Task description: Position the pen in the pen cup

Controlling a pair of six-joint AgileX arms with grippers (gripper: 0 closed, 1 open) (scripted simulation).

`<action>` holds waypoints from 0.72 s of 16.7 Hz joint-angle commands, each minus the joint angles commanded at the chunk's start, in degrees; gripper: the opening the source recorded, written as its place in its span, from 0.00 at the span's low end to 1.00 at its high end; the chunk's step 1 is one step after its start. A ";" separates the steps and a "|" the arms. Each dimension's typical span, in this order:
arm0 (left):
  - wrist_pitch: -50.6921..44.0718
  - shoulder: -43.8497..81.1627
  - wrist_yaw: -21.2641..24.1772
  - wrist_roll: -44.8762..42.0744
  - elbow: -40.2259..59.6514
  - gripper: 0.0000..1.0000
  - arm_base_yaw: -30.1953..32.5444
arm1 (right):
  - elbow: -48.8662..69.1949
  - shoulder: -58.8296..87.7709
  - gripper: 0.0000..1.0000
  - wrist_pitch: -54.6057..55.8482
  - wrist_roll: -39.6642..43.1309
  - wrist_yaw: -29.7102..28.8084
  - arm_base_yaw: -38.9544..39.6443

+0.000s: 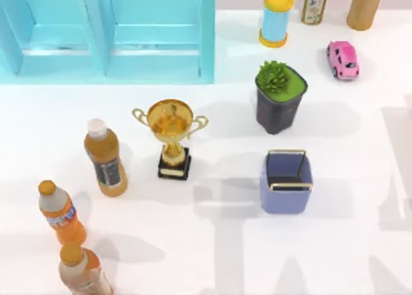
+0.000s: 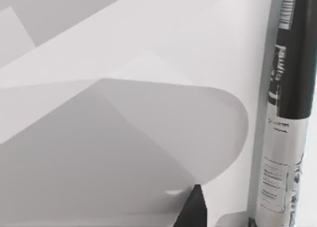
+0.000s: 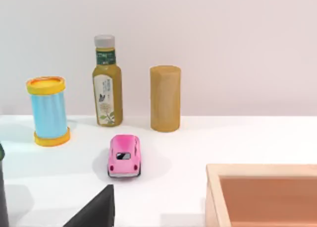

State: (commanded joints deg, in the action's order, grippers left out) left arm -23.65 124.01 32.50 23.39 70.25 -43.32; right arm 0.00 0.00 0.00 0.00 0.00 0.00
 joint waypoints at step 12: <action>-3.24 -4.38 -1.21 -1.46 0.81 0.00 -2.53 | 0.00 0.00 1.00 0.00 0.00 0.00 0.00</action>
State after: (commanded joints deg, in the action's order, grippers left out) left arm -26.89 119.63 31.29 21.93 71.06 -45.86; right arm 0.00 0.00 0.00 0.00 0.00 0.00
